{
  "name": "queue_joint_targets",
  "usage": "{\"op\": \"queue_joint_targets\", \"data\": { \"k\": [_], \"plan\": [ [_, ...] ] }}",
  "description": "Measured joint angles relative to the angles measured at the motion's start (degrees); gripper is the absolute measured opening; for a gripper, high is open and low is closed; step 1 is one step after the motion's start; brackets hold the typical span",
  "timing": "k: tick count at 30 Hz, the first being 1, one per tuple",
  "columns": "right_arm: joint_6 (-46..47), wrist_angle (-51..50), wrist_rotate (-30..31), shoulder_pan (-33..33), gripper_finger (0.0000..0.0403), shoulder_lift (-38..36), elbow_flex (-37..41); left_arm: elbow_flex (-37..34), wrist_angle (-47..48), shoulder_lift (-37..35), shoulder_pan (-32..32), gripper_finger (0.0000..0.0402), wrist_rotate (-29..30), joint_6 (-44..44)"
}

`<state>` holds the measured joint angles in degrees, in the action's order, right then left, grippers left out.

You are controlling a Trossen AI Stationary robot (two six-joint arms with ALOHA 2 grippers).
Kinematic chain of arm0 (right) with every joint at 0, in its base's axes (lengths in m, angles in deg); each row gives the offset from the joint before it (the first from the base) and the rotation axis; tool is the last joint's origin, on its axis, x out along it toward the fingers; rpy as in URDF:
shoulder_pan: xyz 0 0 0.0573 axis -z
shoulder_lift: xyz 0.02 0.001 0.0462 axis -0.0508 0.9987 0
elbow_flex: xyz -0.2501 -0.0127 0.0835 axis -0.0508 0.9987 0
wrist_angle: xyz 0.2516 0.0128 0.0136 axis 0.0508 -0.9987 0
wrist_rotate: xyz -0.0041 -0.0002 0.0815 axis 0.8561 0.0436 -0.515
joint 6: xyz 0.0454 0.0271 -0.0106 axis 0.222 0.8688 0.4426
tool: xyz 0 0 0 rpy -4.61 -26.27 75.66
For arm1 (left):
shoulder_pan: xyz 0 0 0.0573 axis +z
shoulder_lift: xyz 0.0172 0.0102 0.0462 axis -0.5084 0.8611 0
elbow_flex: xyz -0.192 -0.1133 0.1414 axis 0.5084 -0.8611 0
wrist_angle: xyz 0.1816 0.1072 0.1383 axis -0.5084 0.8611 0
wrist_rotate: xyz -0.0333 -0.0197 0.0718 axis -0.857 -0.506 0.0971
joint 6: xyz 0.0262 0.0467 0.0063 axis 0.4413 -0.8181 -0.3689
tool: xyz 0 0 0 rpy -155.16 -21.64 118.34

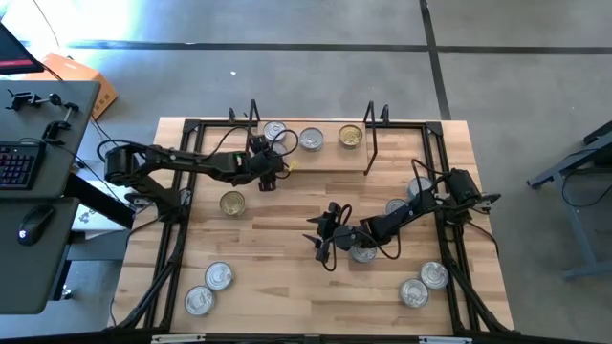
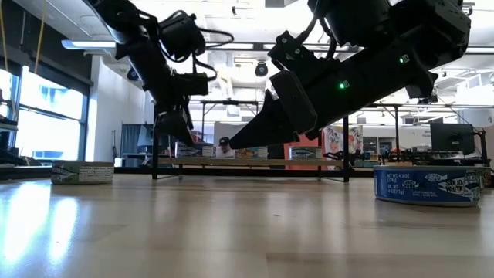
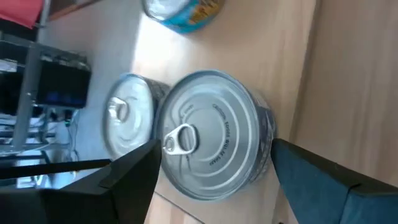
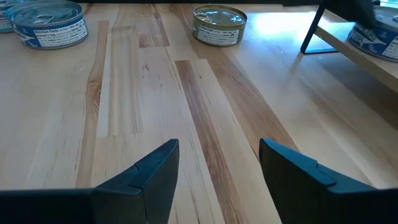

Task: Stack canned seafood by type on shelf
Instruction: Put the blue tuna can on the shelf aligned with the other blue tuna can, then adjust the yellow-blue tuna can on the shelf

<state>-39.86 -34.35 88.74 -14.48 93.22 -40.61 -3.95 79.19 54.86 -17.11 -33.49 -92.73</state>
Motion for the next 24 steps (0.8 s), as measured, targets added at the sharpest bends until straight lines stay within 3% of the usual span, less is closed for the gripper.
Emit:
{"op": "queue_joint_targets", "data": {
  "k": [10,13,16,20,24],
  "plan": [
    [1.24,0.23,0.35,0.53,0.0215,0.0,0.0,0.04,-2.85,-2.46,-2.75,0.0297,-0.76,3.03],
    [0.09,-0.83,2.79,-0.02,0.0215,-0.72,0.14,0.04,-7.55,-2.48,-4.7,0.0295,-5.13,3.33],
    [-1.18,-4.26,6.38,-1.52,0.0215,-4.48,0.55,0.07,-13.32,-2.05,-5.92,0.0287,-12.09,3.15],
    [-1.65,-14.9,12.11,-4.11,0.0215,-12.27,0.55,0.19,-20.17,-2.02,-5.88,0.0266,-13.95,3.49],
    [1.5,-24.46,12.88,-4.65,0.0215,-19.79,0.54,4.11,-14.73,-1.97,-5.55,0.0234,-14.0,5.86]
  ]
}}
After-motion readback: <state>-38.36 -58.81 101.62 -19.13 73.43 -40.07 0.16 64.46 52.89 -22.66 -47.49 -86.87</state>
